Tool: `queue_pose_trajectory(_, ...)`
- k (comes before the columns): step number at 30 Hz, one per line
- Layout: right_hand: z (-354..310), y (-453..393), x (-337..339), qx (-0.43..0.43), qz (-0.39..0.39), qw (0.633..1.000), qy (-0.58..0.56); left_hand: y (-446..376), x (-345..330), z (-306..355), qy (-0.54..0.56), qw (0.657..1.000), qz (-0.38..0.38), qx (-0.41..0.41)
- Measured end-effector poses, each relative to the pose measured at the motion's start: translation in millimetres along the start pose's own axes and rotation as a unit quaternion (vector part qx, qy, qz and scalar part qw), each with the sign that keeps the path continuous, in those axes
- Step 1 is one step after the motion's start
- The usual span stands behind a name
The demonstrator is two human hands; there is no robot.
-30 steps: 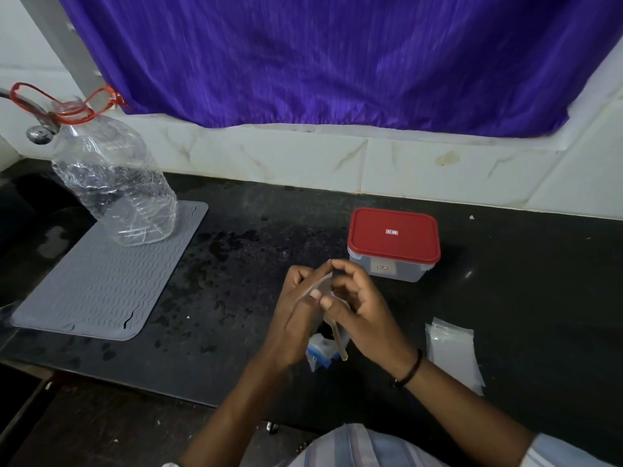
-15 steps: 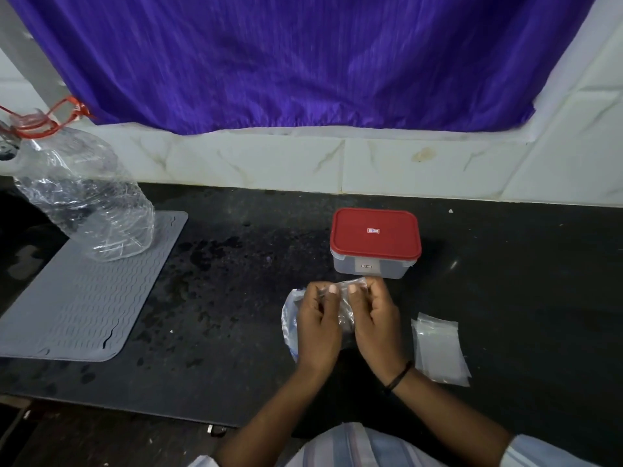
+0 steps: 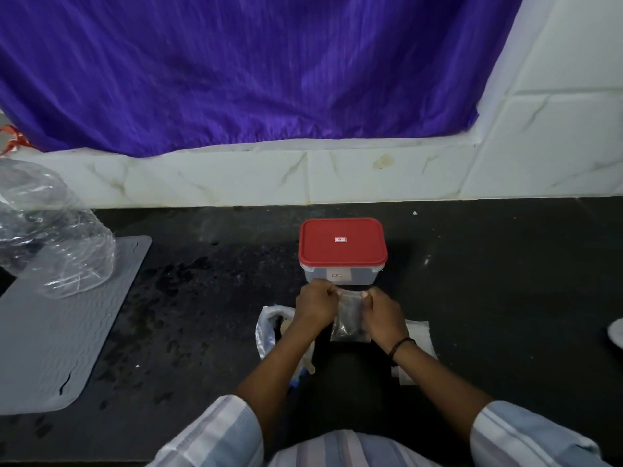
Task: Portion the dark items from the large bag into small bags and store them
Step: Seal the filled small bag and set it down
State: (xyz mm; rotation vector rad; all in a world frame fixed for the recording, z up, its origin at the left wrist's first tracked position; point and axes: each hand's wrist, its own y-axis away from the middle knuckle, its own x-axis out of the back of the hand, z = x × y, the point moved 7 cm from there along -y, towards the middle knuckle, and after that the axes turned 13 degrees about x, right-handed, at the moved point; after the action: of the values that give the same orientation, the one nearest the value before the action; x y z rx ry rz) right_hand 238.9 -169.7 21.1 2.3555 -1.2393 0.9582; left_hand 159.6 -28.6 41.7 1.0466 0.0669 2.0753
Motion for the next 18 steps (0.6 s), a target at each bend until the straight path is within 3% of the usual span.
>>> queue_pose_trajectory(3, 3.7, -7.2, 5.2, 0.009, -0.035, 0.994, 0.102, -11.9, -10.4, 3.7, -0.074, 0.997, -0.009, 0.024)
queue_pose_trajectory(10, 2.7, -16.9, 11.1, 0.023, -0.073, 0.972, 0.222, -20.5, -26.1, 10.4, -0.222, 0.975, 0.003, 0.010)
queue_pose_trajectory(14, 1.4, -16.3, 7.2, 0.046, -0.102, 0.956, 0.272, -21.1, -32.2, 4.0, -0.242, 0.970, -0.004, 0.003)
queue_pose_trajectory(18, -1.6, -14.7, 17.8, 0.082, -0.056, 0.964, 0.246, -17.0, -32.1, 6.9, -0.234, 0.972, 0.016, -0.019)
